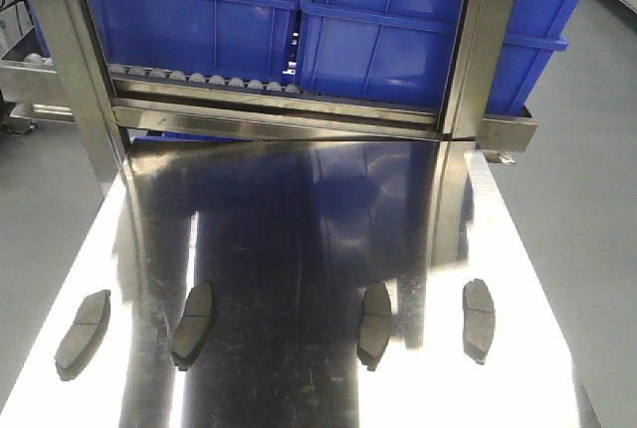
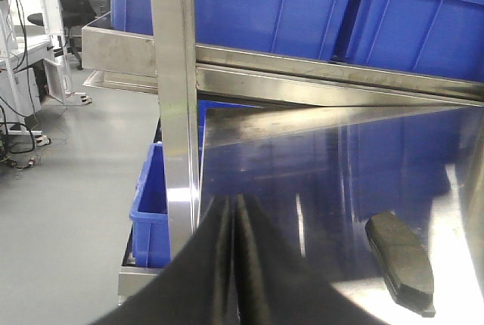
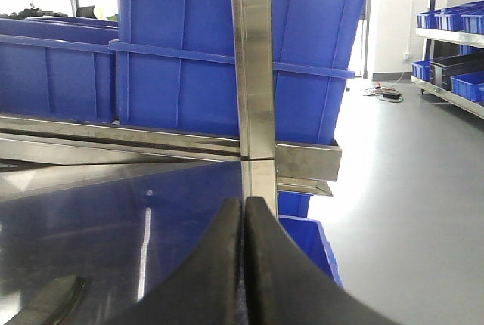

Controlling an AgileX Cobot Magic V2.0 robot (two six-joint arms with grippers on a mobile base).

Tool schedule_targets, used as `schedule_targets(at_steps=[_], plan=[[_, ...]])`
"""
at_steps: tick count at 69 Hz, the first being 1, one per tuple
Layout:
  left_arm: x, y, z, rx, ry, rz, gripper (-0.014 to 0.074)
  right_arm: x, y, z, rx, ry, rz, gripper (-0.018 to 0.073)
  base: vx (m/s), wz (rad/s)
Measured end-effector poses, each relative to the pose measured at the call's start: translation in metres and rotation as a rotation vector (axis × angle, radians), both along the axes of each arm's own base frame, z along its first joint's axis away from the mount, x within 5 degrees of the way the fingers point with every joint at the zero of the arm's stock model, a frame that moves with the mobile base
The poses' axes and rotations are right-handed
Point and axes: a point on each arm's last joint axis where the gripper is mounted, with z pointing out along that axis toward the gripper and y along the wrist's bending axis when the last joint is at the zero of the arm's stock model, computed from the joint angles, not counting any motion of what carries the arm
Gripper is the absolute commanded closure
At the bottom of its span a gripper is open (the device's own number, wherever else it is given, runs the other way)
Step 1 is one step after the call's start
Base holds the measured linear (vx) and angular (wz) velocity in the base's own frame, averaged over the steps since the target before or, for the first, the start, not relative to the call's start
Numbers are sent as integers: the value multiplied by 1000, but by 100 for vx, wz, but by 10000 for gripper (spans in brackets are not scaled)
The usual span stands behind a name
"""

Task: Move and align brake pads A on conveyor
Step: 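Lower the left gripper toward the brake pad nearest the left arm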

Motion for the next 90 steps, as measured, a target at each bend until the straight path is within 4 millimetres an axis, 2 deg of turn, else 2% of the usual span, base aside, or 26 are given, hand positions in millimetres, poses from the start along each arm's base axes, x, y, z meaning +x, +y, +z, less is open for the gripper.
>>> schedule_targets(at_steps=[90], plan=[[0,0,0,0,0,0,603,0,0,0,0,0,0,571,0,0]])
